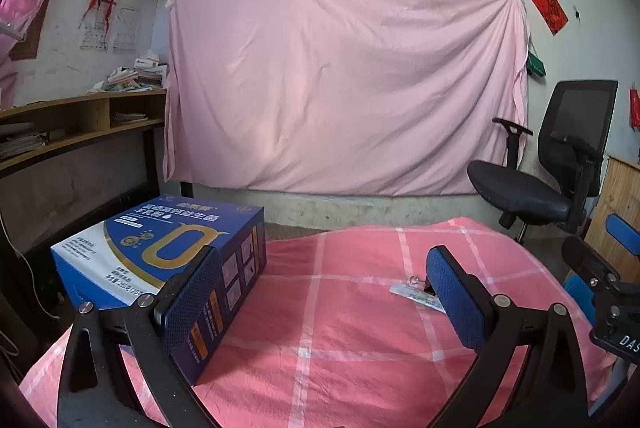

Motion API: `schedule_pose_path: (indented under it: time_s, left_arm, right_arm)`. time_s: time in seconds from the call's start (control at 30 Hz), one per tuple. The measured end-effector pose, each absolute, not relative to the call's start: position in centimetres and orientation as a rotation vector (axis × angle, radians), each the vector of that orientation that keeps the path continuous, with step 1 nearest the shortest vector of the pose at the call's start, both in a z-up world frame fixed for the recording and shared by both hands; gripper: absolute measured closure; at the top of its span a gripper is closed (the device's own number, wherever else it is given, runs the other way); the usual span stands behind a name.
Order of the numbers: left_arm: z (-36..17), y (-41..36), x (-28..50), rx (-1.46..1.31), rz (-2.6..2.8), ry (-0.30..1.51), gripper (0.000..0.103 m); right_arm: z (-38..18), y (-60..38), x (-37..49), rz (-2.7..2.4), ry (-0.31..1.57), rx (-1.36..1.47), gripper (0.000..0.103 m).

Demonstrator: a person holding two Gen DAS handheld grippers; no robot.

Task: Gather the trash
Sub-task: 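Move both open tools back over the bed, then grasp the black binder clip with the left tool while the right tool grasps the white paper strip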

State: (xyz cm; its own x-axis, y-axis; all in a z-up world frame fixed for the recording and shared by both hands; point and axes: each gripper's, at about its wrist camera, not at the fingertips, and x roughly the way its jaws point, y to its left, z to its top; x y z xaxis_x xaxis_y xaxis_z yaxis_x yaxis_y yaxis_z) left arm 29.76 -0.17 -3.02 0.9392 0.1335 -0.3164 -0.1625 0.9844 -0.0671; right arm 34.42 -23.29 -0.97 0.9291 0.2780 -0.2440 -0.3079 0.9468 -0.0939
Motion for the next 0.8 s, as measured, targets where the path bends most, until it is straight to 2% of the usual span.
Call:
schedule_pose_path:
  time_s: [0.3, 0.37, 0.53, 0.7, 0.8]
  left_arm:
    - [-3.8, -0.1, 32.6, -0.075, 0.103, 0.436, 0.003]
    - [-4.1, 0.0, 33.3, -0.084, 0.098, 0.47, 0.004]
    - [-4.8, -0.2, 34.1, -0.078, 0.11, 0.529, 0.005]
    - [-5.4, -0.2, 34.8, -0.078, 0.119, 0.575, 0.005]
    - [-5.7, -0.1, 35.1, -0.077, 0.12, 0.599, 0.005]
  right_arm:
    - [-3.5, -22.7, 39.4, 0.412, 0.516, -0.131, 0.0]
    - [-4.1, -22.4, 40.2, 0.433, 0.57, -0.132, 0.005]
    - [-6.0, -20.8, 42.4, 0.535, 0.721, -0.157, 0.03]
    - [-7.4, -19.0, 43.7, 0.631, 0.822, -0.173, 0.039]
    - [-7.9, -18.4, 44.2, 0.664, 0.862, -0.184, 0.05]
